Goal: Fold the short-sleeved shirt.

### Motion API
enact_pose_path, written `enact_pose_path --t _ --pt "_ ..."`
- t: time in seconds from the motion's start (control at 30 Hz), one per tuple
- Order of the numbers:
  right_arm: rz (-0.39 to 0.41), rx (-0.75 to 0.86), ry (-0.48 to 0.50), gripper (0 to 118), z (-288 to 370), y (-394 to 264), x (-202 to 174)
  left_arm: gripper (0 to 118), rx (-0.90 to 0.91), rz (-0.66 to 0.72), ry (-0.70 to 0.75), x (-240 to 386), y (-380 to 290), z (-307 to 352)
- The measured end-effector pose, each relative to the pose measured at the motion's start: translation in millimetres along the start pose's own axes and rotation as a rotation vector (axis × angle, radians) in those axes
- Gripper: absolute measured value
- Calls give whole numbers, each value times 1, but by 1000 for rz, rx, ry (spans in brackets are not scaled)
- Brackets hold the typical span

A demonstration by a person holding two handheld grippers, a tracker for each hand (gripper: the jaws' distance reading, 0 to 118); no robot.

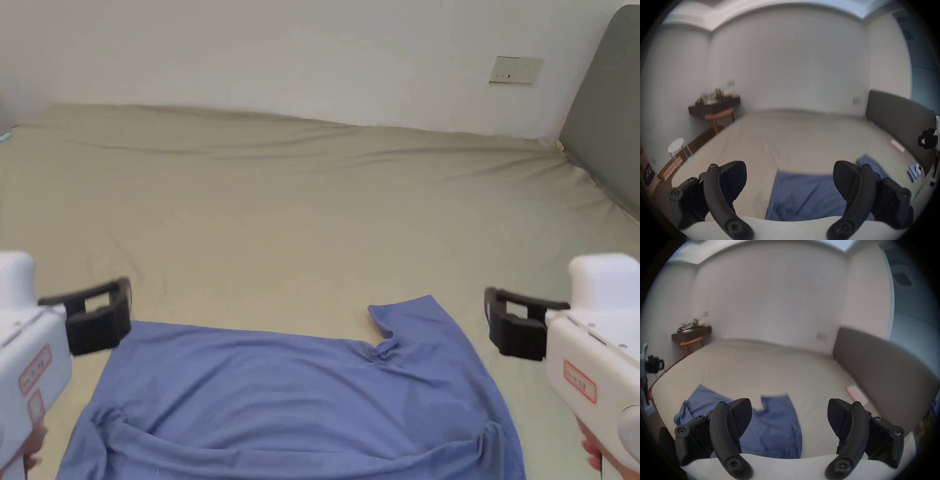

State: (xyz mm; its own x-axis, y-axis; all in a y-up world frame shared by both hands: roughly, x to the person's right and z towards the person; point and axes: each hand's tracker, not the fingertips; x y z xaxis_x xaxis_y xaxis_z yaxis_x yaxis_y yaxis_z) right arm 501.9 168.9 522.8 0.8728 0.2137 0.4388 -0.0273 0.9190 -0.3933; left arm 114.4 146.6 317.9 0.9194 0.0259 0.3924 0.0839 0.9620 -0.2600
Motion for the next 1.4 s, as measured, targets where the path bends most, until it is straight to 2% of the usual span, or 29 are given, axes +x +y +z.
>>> enact_pose_path --t 0.03,0.07,0.13,0.17,0.2,0.23,0.27,0.33,0.37,0.6,0.7,0.83,0.9,0.93,0.97,1.0,1.07,1.1,1.17,1.2,1.3,1.37,1.4 --pt "13 51 -3 96 5 10 -10 93 59 -16 10 8 11 7" --pt "18 92 -13 91 10 18 -19 79 121 -45 28 17 18 13" --pt "40 164 -10 89 15 25 -33 74 206 -110 56 33 28 19" --pt "64 185 -11 82 13 27 -41 64 232 -145 64 42 31 21" --pt "87 196 -18 58 12 28 -47 41 245 -168 72 49 33 22" --pt "110 200 -22 29 9 29 -54 28 249 -190 85 58 34 23" --pt "119 196 -27 2 7 28 -58 19 250 -200 86 57 31 16" --pt "114 190 7 2 4 27 -66 3 248 -219 81 66 28 16" --pt "109 189 13 2 3 26 -69 0 242 -231 88 69 27 14" --pt "110 185 17 2 -14 20 -76 0 179 -241 53 69 21 -12" --pt "110 164 15 2 -26 11 -73 0 58 -229 33 60 -1 -45" --pt "96 86 36 2 -51 -11 -65 0 -211 -239 12 37 -64 -108" --pt "99 46 22 2 -65 -24 -59 0 -375 -270 70 23 -99 -143" --pt "98 22 16 2 -73 -31 -54 0 -445 -252 54 13 -118 -161" --pt "91 0 12 2 -80 -37 -48 4 -512 -231 58 3 -132 -179" --pt "80 -24 5 2 -86 -43 -43 31 -552 -192 66 -6 -141 -193" --pt "64 -70 -4 2 -100 -55 -31 105 -608 -110 69 -25 -151 -223" --pt "60 -88 -11 2 -105 -61 -25 105 -650 -63 95 -34 -155 -242" --pt "50 -126 -11 2 -117 -70 -14 118 -652 -10 134 -48 -156 -271" --pt "46 -140 -13 2 -122 -74 -10 113 -644 -30 137 -51 -152 -282" --pt "44 -187 -28 2 -132 -84 1 112 -606 -25 123 -57 -145 -311" --pt "28 -209 -34 2 -137 -88 8 111 -646 -53 120 -52 -146 -326" --pt "23 -217 -38 2 -140 -90 10 104 -684 -73 118 -50 -149 -332"
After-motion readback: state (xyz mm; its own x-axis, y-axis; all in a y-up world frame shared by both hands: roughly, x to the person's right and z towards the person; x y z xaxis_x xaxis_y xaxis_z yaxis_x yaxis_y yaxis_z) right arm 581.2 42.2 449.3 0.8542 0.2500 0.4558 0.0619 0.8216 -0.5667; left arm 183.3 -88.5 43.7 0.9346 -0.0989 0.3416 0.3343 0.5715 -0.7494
